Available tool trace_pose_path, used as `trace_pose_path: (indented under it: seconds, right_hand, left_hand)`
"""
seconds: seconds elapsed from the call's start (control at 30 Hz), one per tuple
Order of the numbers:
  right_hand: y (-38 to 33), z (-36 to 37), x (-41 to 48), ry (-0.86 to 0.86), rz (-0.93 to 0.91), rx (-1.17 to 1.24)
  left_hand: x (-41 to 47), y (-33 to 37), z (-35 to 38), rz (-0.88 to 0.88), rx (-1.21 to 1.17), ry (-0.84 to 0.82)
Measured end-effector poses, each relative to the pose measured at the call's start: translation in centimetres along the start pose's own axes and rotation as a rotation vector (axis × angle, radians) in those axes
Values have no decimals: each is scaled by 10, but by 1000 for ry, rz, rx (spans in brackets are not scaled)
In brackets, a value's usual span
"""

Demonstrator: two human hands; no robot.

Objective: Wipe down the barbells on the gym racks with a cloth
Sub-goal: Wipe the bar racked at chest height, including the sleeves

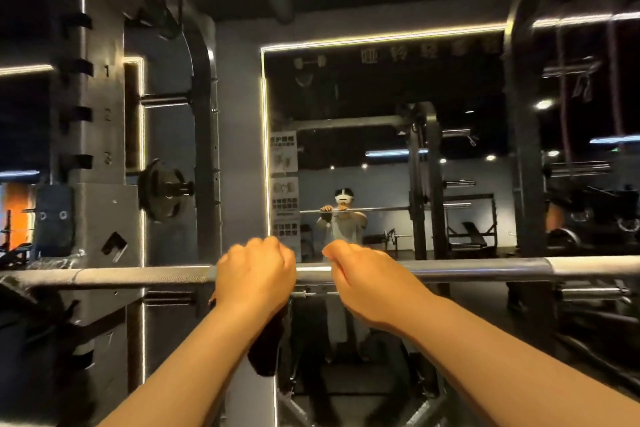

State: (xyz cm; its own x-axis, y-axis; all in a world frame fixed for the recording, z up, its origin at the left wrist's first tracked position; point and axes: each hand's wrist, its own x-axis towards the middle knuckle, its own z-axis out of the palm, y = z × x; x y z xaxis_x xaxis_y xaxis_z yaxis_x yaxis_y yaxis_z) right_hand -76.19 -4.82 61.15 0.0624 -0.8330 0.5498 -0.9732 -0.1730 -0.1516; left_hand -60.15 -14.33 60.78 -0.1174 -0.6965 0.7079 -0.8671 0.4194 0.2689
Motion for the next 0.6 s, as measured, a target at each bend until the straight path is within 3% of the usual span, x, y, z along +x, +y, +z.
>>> trace_pose_path:
  seconds: [0.17, 0.37, 0.5, 0.6]
  right_hand:
    - [30, -6, -21, 134, 51, 6]
    - [50, 8, -72, 253, 47, 170]
    - [61, 6, -107, 321, 234, 399]
    - [67, 9, -121, 256, 340, 696]
  left_hand:
    - [-5, 53, 12, 68, -80, -61]
    - [-39, 120, 24, 303, -440, -5]
    - [-52, 156, 32, 352, -665, -4]
    - [-71, 181, 29, 306, -958, -28]
